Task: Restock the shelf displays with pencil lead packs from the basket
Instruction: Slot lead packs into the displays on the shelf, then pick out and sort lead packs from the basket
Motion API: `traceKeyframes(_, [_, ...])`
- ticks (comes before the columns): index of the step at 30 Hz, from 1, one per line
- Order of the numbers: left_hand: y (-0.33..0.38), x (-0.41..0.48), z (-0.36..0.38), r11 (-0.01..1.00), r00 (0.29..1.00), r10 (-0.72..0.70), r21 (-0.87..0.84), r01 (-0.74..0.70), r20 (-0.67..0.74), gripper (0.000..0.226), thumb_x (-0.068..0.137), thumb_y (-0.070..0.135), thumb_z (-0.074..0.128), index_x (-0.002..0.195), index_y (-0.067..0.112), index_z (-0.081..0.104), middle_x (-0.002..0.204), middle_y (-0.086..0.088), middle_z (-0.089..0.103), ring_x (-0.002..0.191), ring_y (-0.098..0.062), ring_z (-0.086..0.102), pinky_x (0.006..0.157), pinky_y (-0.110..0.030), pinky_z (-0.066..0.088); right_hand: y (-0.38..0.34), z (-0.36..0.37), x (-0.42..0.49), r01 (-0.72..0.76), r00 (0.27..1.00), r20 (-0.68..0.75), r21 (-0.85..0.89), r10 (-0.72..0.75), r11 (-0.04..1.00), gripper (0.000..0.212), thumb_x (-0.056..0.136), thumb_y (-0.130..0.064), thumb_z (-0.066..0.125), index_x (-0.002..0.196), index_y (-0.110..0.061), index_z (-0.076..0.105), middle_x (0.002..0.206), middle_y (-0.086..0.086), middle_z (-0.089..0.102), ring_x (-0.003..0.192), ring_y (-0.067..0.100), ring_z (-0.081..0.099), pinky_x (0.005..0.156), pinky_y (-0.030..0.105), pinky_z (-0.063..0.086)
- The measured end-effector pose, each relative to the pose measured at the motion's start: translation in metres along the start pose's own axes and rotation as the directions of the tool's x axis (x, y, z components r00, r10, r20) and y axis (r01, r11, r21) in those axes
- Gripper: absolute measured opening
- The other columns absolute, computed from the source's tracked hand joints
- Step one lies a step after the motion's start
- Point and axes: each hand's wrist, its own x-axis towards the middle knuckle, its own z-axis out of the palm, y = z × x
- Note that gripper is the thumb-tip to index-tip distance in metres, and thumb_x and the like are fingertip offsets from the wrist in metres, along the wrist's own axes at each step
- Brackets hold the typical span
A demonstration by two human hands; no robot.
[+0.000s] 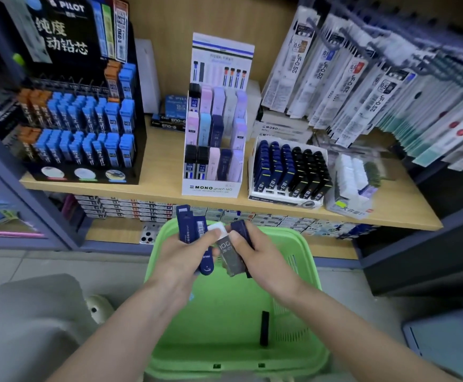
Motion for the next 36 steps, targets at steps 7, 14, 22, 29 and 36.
traceKeyframes(7, [0.042,0.004,-0.001,0.995,0.994,0.097,0.021,-0.098,0.046,0.008,0.084,0.014,0.068,0.084,0.012,0.061,0.062,-0.004,0.06,0.059,-0.013,0.054,0.067,-0.026,0.045,-0.015,-0.031,-0.004,-0.174,0.984,0.02,0.29,0.175,0.941,0.034,0.103,-0.034,0.024,0.097,-0.013,0.05,0.051,-0.008,0.055,0.043,0.007,0.036,0.045,0.016,0.031])
traceKeyframes(14, [0.077,0.015,-0.011,0.956,0.963,0.259,0.12,-0.267,0.079,0.009,0.085,0.015,0.068,0.079,0.014,0.061,0.046,0.006,0.06,0.04,-0.002,0.053,0.05,-0.022,0.045,-0.032,-0.042,0.008,-0.111,0.993,0.02,0.399,0.113,0.91,0.034,0.102,-0.025,0.031,0.096,-0.009,0.061,0.072,-0.004,0.068,0.061,0.01,0.06,0.064,0.023,0.052])
traceKeyframes(22, [0.095,0.031,-0.038,0.943,0.945,0.32,0.072,-0.325,0.07,0.019,0.085,0.013,0.068,0.07,0.014,0.056,0.042,0.005,0.056,0.041,-0.002,0.051,0.038,-0.009,0.04,-0.062,-0.037,0.052,-0.008,1.0,-0.009,-0.267,0.006,0.964,0.022,0.099,-0.013,0.04,0.082,-0.022,0.05,0.069,0.0,0.05,0.05,0.0,0.049,0.055,0.018,0.043])
traceKeyframes(29, [0.11,0.037,-0.052,0.953,0.951,0.304,-0.018,-0.304,0.06,0.01,0.085,0.015,0.068,0.08,0.015,0.059,0.048,0.003,0.058,0.041,-0.003,0.053,0.046,-0.018,0.046,-0.08,-0.042,0.105,0.071,0.978,-0.148,-0.432,-0.149,0.899,0.01,0.087,-0.017,0.065,0.085,-0.017,0.055,0.086,0.005,0.07,0.075,0.017,0.064,0.07,0.03,0.052])
traceKeyframes(36, [0.118,0.043,-0.059,0.95,0.949,0.309,-0.064,-0.305,0.061,0.009,0.085,0.017,0.068,0.082,0.019,0.059,0.044,0.009,0.058,0.044,-0.002,0.056,0.055,-0.025,0.043,-0.076,-0.05,0.133,0.094,0.971,-0.177,-0.344,-0.163,0.934,0.011,0.092,-0.019,0.059,0.093,-0.009,0.055,0.096,0.01,0.067,0.09,0.025,0.064,0.088,0.041,0.051])
